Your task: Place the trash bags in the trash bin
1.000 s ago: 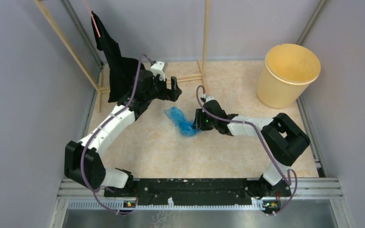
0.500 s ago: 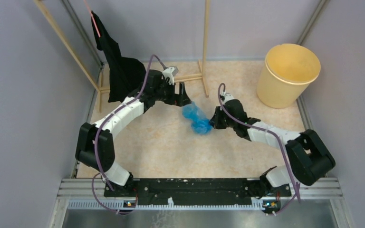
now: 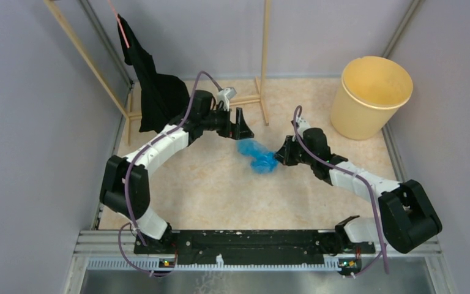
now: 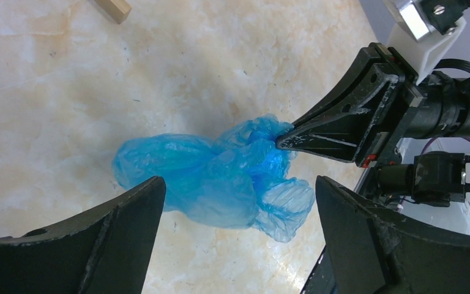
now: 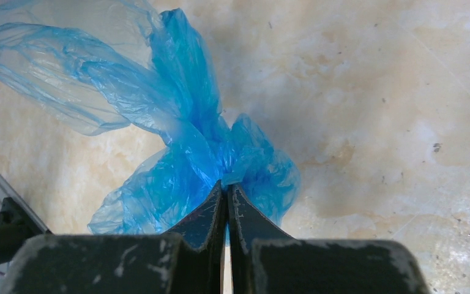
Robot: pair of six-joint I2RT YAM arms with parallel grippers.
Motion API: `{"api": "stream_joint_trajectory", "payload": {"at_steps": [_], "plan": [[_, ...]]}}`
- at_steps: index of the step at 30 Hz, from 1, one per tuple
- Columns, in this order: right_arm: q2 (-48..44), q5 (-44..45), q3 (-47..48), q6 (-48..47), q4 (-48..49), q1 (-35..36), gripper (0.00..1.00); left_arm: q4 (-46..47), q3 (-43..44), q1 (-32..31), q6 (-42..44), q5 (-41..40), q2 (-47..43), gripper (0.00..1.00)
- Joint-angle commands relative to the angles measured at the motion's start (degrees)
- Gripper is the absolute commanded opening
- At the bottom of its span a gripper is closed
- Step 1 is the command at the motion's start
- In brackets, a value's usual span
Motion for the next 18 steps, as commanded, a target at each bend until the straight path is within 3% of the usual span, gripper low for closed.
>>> {"api": "stream_joint_trajectory", "payload": {"at_steps": [1,5,12,18], "plan": [[-0.6,-3.6,-0.5,-0.5,3.1,-0.3,0.00,-2.9,3.3,-1.3,0.7,-0.3,3.8,0.98],[-1.7,-0.8,-0.5,-0.9,1.2,-0.3,0.00,-4.4,4.0,-1.5,0.6,-1.6,4.5,0.93],[-5.0,5.3,-0.5,-2.7,-2.8,-0.3,0.00,-7.1,4.4,-1.5,2.8,-12.1,0.2,0.91],[-5.3,8.4,0.7,-3.3,-5.0,-0.3,0.00,-6.1,3.9,-1.5,1.6,-9.7,1.6,0.91]]}}
